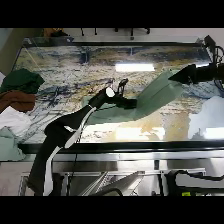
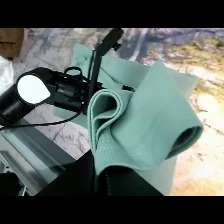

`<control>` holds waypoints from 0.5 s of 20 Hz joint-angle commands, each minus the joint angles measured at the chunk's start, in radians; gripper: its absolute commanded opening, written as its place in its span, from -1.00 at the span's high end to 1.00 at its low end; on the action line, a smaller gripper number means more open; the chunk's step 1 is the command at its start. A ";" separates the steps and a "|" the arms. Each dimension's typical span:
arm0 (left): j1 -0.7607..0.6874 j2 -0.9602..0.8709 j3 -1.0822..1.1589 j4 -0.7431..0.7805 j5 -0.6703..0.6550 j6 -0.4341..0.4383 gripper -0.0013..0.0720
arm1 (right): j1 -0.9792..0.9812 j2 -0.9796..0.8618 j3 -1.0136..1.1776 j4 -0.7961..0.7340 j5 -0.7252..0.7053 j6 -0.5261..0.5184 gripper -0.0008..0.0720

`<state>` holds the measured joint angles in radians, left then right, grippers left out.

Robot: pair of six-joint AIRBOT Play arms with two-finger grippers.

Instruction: Fold the shirts.

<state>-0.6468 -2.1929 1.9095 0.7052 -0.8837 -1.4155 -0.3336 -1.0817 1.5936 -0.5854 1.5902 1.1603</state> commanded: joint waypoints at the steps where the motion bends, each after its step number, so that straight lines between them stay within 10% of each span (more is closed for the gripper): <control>1: -0.031 -0.077 0.150 -0.061 -0.089 -0.026 0.91 | -0.003 0.051 -0.003 0.003 0.016 0.018 0.91; 10: 0.357 0.383 0.124 -0.269 -0.598 0.105 0.92 | 0.188 0.022 -0.171 0.125 -0.176 0.010 0.91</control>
<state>-0.4290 -1.9617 2.0228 0.5262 -1.3022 -1.3560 -0.2359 -1.0569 1.4799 -0.5373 1.5349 1.1797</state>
